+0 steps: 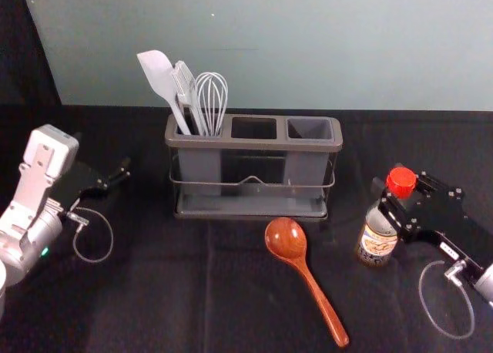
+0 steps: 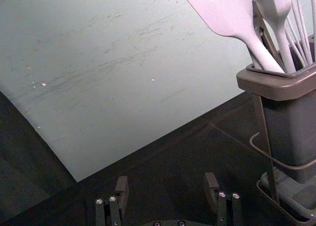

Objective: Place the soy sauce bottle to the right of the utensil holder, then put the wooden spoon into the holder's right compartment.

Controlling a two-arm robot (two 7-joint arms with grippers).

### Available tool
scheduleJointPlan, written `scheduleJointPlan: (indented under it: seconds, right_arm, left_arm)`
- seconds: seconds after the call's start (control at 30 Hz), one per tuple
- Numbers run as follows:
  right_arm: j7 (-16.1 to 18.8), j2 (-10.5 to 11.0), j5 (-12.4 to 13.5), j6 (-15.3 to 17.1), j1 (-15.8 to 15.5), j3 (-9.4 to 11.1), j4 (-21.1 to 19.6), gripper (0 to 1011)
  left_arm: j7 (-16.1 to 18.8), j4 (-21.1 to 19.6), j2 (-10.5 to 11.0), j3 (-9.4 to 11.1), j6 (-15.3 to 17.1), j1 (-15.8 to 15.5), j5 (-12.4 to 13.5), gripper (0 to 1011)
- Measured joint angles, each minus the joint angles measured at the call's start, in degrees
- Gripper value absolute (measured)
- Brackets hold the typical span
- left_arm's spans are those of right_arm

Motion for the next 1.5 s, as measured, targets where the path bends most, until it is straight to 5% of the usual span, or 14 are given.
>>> scheduleJointPlan:
  seconds: [0.63, 1.5]
  right_arm:
    - [9.2, 2.5, 6.4, 0.4, 8.0, -1.2, 7.2, 383]
    - [10.4, -0.2, 3.7, -2.1, 22.4, -7.5, 22.2, 382]
  left_arm:
    - [0.0, 0.0, 0.0, 0.0, 0.0, 0.0, 0.0, 1005]
    - [0.0, 0.0, 0.0, 0.0, 0.0, 0.0, 0.0, 1005]
